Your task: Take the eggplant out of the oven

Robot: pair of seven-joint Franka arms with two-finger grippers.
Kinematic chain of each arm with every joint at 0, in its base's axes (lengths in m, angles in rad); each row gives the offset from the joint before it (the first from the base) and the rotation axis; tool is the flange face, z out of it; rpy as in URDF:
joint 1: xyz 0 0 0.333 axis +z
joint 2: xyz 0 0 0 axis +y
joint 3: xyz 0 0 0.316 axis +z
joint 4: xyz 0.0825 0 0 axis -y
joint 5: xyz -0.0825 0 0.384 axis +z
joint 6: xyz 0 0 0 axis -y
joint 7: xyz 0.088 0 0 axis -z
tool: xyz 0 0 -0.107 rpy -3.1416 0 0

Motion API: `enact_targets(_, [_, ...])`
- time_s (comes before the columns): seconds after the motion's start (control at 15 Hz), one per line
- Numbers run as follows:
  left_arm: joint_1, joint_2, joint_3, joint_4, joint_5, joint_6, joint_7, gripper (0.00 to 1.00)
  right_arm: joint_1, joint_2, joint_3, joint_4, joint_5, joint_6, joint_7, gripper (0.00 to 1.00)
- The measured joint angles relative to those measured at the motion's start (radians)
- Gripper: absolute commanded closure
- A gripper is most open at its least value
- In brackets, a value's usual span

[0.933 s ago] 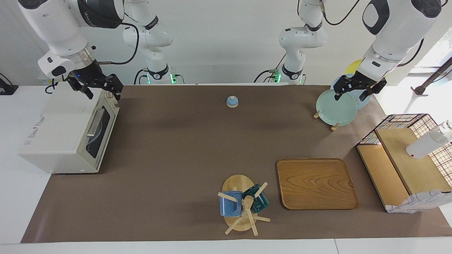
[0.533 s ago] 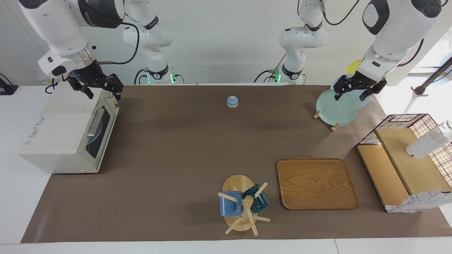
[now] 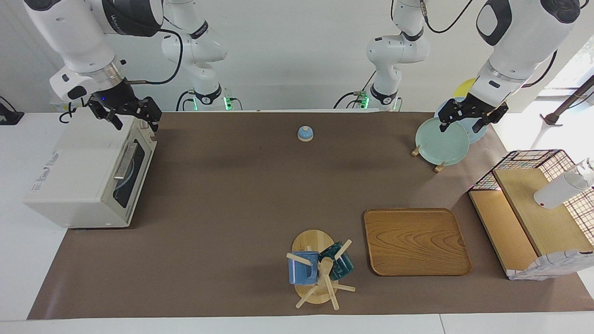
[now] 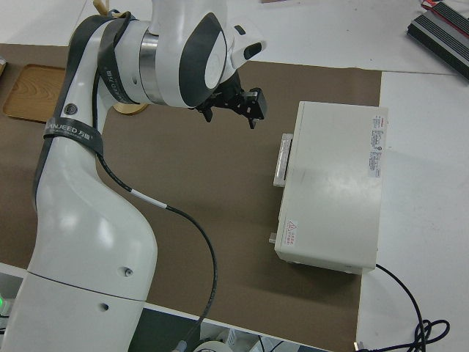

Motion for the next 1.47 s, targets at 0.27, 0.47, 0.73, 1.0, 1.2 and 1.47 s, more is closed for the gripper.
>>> enact_targets(0.27, [0.0, 0.0, 0.0, 0.0, 0.0, 0.0, 0.0, 0.0, -0.001, -0.014, -0.001, -0.059, -0.001, 0.072, -0.081, 1.0])
enact_targets(0.47, [0.0, 0.0, 0.0, 0.0, 0.0, 0.0, 0.0, 0.0, -0.011, -0.048, -0.002, -0.186, -0.028, 0.167, -0.136, 1.0])
enact_targets(0.73, [0.0, 0.0, 0.0, 0.0, 0.0, 0.0, 0.0, 0.0, -0.018, -0.052, -0.002, -0.273, -0.15, 0.223, -0.146, 1.0])
enact_targets(1.0, [0.0, 0.0, 0.0, 0.0, 0.0, 0.0, 0.0, 0.0, -0.032, -0.035, -0.002, -0.288, -0.168, 0.239, -0.151, 1.0])
enact_targets(1.2, [0.0, 0.0, 0.0, 0.0, 0.0, 0.0, 0.0, 0.0, -0.037, -0.029, -0.002, -0.307, -0.205, 0.282, -0.184, 1.0])
enact_targets(1.47, [0.0, 0.0, 0.0, 0.0, 0.0, 0.0, 0.0, 0.0, -0.07, -0.019, -0.003, -0.358, -0.243, 0.377, -0.233, 1.0])
